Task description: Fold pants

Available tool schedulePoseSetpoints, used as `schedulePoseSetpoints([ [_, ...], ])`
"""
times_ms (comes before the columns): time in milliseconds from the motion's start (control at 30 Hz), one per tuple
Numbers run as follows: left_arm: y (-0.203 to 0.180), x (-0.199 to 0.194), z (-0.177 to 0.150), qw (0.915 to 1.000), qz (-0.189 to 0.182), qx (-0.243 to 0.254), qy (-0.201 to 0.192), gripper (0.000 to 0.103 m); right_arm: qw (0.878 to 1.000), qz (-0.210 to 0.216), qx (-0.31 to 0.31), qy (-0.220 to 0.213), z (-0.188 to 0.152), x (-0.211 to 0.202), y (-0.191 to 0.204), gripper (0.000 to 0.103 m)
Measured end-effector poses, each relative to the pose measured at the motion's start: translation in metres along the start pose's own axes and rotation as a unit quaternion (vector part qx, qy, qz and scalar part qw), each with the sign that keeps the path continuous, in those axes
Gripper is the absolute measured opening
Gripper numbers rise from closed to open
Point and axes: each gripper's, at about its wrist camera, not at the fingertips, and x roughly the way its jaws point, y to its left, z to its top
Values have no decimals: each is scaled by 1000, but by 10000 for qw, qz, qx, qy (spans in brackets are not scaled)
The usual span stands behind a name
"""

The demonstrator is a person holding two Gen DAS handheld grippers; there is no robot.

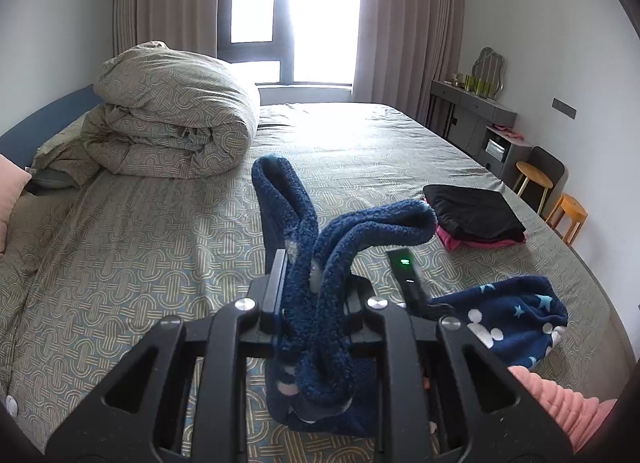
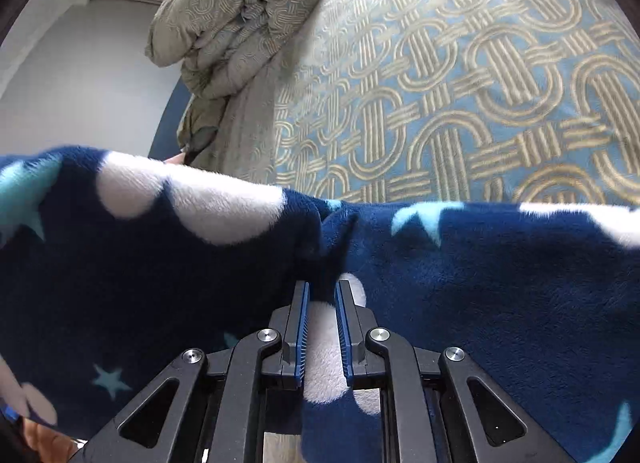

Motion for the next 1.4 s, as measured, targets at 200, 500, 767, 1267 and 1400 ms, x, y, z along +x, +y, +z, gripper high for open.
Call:
schedulePoseSetpoints([
  [200, -1, 7, -5, 9998, 102, 82, 153, 23, 9996, -218, 163, 53, 49, 59, 12, 14],
  [500, 10, 15, -4, 9998, 42, -78, 198, 23, 9993, -354, -73, 16, 25, 0, 0, 14],
  [767, 5, 13, 1, 9998, -47, -153, 130, 23, 9861, 705, -418, 1447, -72, 26, 16, 14],
  [1267, -18, 18, -31, 9979, -416, 280, 412, 24, 9993, 340, -17, 133, -106, -96, -33, 24],
  [1400, 18, 33, -63, 9960, -161, -78, 876, 27, 9984, 333, 451, 125, -111, -104, -61, 40],
])
